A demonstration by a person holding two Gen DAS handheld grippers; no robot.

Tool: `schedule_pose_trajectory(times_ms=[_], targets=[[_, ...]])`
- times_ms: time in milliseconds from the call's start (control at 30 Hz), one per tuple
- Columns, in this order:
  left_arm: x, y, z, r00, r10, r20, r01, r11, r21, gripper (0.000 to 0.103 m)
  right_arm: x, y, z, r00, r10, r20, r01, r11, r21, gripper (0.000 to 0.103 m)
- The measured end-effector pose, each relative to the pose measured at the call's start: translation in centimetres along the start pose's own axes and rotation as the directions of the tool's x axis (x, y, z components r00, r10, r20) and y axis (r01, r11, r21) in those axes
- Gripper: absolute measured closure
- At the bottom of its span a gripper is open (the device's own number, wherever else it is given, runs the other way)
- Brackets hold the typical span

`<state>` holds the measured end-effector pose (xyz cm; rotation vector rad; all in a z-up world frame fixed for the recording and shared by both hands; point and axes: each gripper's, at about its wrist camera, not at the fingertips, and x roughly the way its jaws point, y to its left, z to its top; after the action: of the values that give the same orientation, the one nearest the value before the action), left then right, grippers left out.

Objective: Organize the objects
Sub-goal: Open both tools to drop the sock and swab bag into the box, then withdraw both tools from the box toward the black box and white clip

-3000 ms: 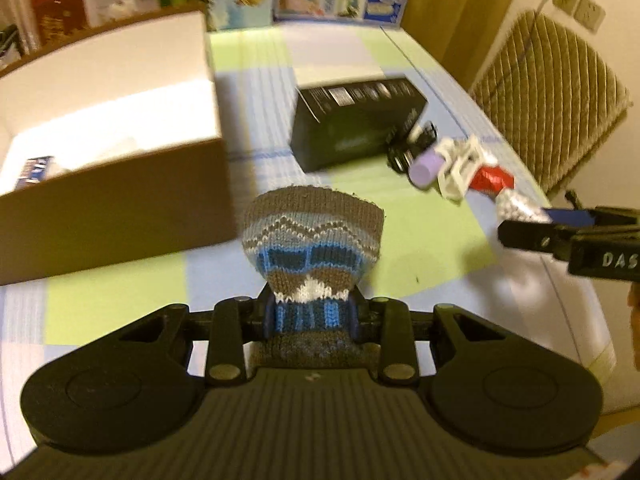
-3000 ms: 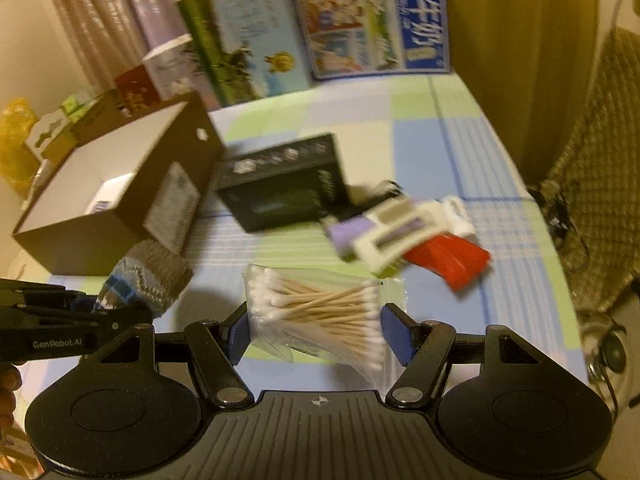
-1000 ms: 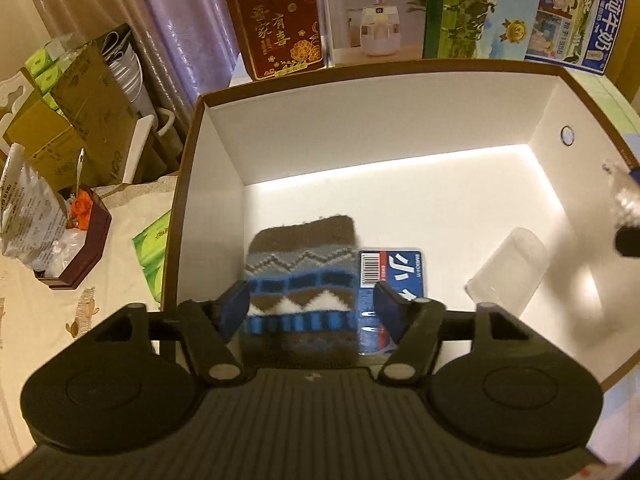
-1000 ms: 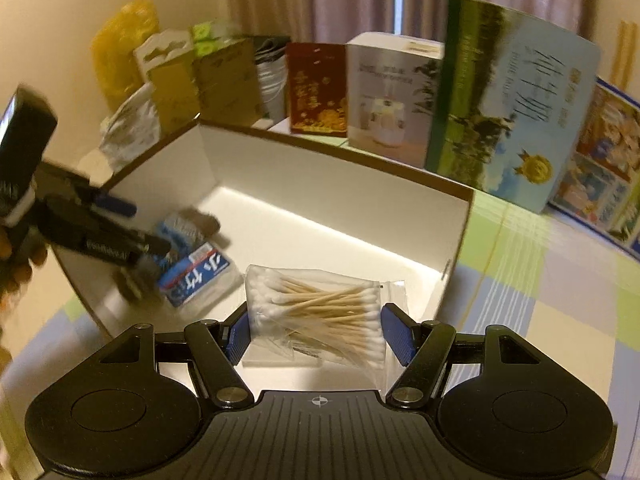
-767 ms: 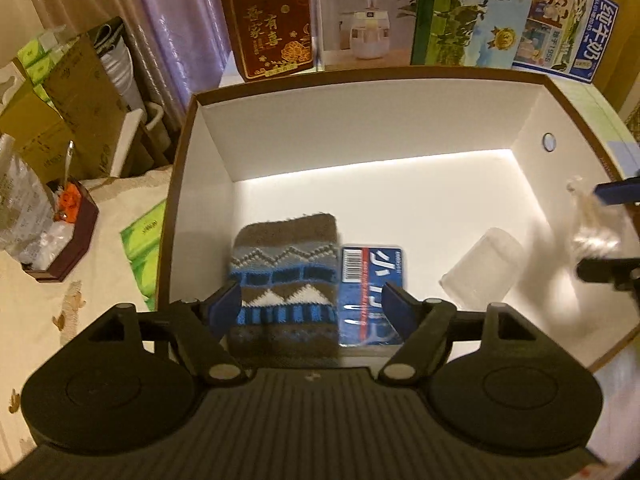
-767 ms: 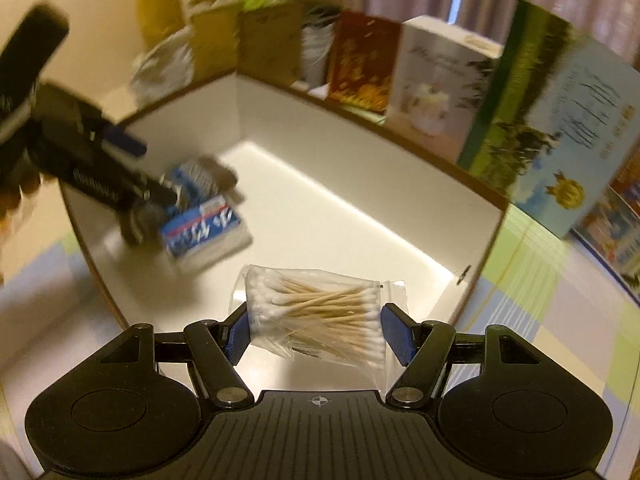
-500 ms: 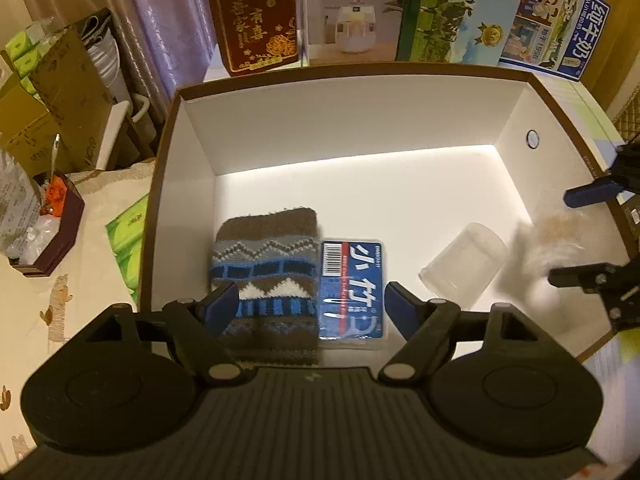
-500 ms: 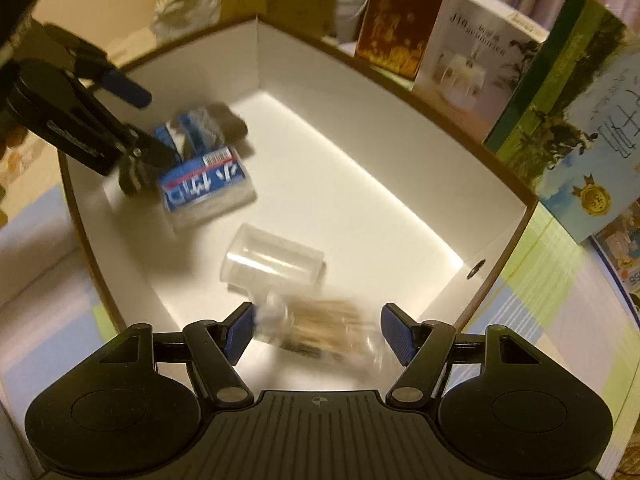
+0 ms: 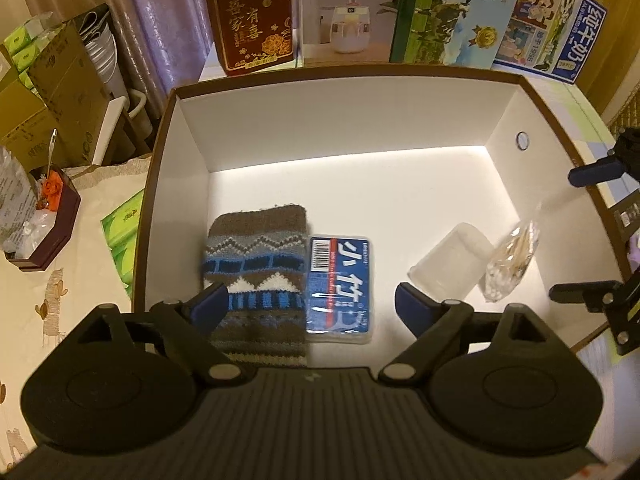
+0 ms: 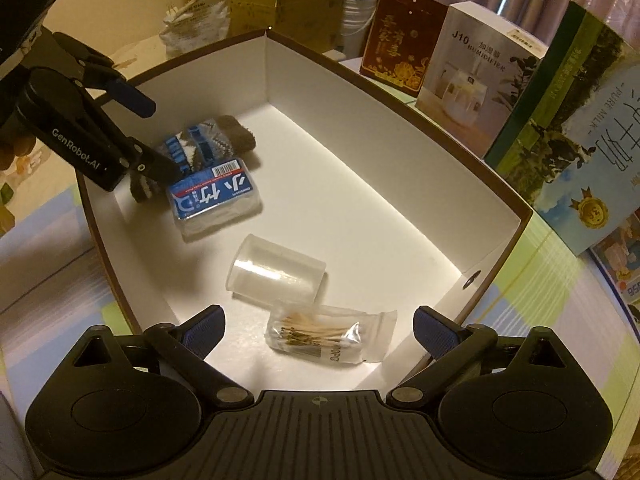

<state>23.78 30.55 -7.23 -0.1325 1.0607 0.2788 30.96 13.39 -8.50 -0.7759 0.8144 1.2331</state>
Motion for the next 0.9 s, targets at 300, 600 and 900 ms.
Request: schedule_pose_trajectory(times_ms=[300,600,900], targets=[[-2.0,-1.4,-0.2,0.999,-0.014,0.030,0.014,1.000,-0.001,0.009,-2.0,0.3,-0.6,0.998,-0.005,0.059,0.001,0.997,0.074,0.005],[-4.7,-3.4,-0.6,0.996,-0.034,0.078,0.033,0.999,0.012,0.009,-5.1,1.2,-1.8,0.990,-0.012,0.142,-0.012,0.986,0.164,0.005],[-7.3,-5.3,-1.7,0.991,-0.047,0.123,0.045,0.999,0.015,0.009,-8.5,2.0,-3.7,0.976,-0.036,0.217,-0.021,0.967,0.256,0.005]])
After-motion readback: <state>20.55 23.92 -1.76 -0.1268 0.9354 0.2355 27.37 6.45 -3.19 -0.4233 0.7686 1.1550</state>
